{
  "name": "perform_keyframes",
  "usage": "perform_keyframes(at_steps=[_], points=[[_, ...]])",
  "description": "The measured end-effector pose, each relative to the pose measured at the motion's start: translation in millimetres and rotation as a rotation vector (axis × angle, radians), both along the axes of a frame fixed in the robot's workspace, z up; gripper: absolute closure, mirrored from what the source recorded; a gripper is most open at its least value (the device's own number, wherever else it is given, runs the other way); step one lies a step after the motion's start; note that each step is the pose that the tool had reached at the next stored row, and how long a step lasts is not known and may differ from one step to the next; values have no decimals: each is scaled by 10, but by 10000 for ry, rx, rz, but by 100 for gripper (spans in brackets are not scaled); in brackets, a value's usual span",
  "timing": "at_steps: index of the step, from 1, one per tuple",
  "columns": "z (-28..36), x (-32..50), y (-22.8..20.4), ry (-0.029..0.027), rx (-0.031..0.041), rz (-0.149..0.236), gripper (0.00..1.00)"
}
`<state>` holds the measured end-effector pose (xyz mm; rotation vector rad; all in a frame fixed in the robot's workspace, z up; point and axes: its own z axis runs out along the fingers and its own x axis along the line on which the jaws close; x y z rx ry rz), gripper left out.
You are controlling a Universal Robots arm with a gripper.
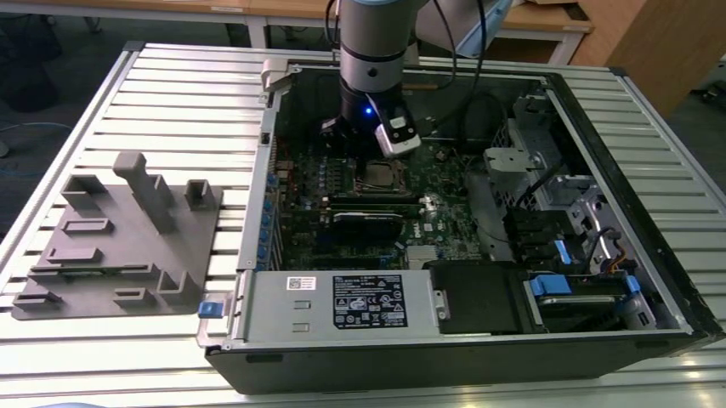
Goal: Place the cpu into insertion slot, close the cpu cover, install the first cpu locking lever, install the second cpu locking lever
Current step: 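Close the cpu cover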
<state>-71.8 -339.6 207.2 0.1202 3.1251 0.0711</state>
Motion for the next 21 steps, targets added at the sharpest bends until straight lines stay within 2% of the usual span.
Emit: perform_keyframes(at_steps=[9,17,21], points=[[159,0,0,0,0,0,89],[165,0,0,-2,0,23,89],[155,9,0,-5,4,359,89]])
